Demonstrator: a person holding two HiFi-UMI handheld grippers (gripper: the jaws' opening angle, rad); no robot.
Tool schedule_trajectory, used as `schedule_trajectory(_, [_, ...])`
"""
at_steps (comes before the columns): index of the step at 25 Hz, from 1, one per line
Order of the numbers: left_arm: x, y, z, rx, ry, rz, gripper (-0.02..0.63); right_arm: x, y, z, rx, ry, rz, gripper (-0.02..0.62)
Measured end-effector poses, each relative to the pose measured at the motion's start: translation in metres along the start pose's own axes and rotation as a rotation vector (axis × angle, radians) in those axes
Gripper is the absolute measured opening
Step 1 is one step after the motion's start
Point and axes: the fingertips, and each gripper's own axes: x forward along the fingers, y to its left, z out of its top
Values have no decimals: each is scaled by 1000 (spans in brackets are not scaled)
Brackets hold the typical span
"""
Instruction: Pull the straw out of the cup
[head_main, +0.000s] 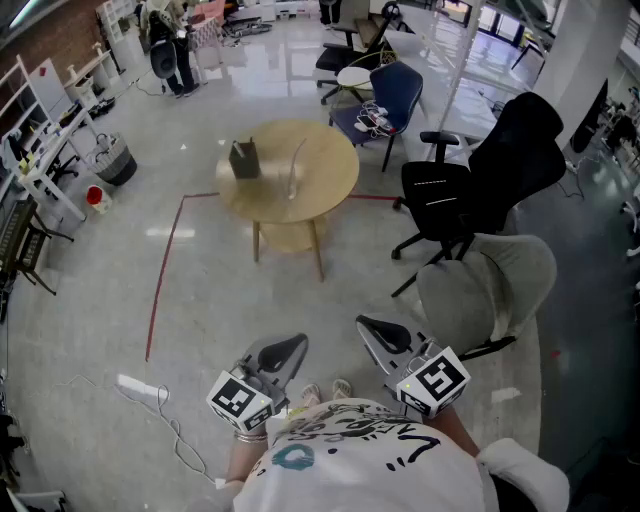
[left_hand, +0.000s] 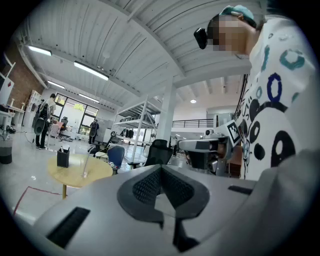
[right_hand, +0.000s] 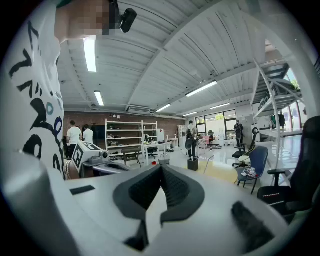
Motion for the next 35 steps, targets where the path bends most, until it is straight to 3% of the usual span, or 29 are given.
schedule_trajectory(11, [-1, -11, 2, -19, -10, 33, 15, -4, -1, -13, 5, 42, 28, 25])
schedule_trajectory(16, [0, -16, -7, -38, 14, 64, 15, -7, -7, -9, 62, -9, 56, 26])
schedule_trajectory(22, [9, -24, -10, -26, 15, 81, 15, -8, -12, -14, 33, 0, 114, 26])
schedule_trajectory(35, [44, -16, -18, -59, 32, 94, 15, -18, -47, -32, 114, 21, 104, 26])
